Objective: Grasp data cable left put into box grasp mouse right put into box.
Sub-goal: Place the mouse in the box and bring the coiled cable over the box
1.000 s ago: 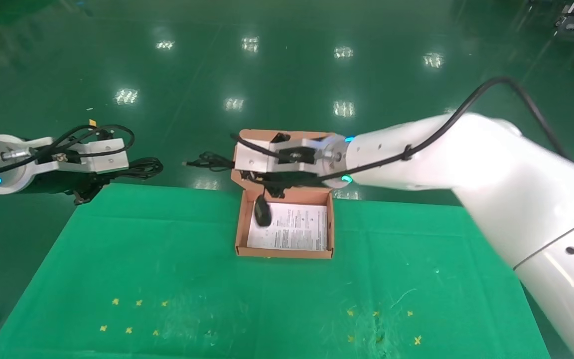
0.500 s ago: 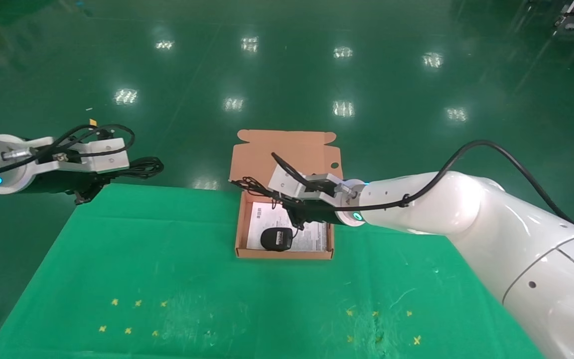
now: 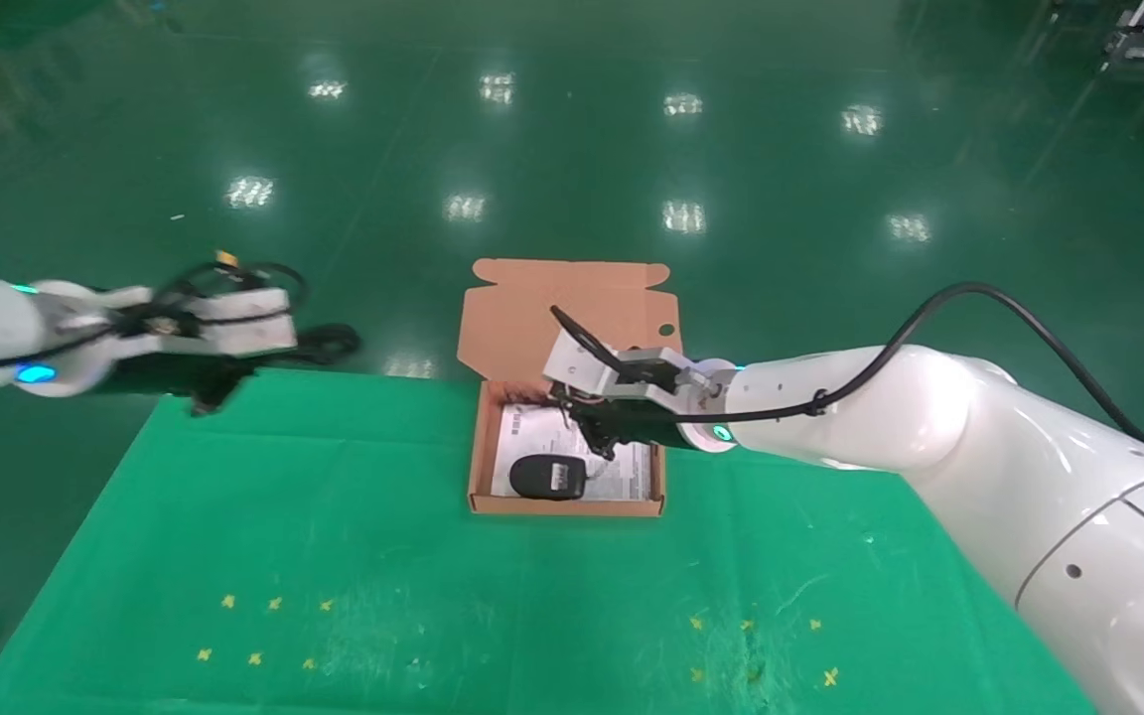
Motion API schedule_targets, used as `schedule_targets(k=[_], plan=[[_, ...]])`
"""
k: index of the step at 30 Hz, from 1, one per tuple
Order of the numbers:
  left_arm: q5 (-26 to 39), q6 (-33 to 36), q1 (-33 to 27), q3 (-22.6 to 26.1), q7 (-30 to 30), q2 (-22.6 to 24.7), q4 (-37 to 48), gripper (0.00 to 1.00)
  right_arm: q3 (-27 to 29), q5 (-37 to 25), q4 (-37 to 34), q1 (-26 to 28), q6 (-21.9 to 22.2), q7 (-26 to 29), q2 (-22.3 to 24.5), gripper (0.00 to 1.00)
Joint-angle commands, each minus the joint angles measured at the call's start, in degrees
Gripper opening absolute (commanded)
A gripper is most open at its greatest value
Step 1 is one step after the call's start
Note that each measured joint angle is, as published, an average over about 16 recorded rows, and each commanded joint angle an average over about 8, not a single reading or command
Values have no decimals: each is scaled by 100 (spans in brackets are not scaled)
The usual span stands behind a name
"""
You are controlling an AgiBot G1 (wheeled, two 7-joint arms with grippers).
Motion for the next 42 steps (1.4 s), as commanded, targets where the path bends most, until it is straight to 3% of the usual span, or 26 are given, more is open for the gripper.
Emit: schedule_targets(k=[1, 10, 22, 28, 34, 42], plan=[[-48, -78, 44, 15, 36, 106, 39, 0, -31, -17, 57, 11, -17, 12, 27, 100], [-425, -1121, 354, 72, 720, 951, 939, 0, 66, -25, 669, 212, -101, 127, 863, 100], [-1216, -2386, 455, 114, 2257, 2217, 2934, 0, 86, -411, 2029, 363, -127, 764, 2225, 100], [-1928, -2659, 514, 278, 2957, 2422, 3306, 0, 39, -716, 2655, 355, -158, 1237, 2666, 100], [-2541, -2797, 510, 620, 3293, 2447, 3365, 0, -13, -1043, 3036, 354, -186, 1677, 2844, 100], [-2874, -2888, 481, 874, 3419, 2480, 3447, 100, -39, -1232, 3221, 359, -186, 1891, 2919, 100]])
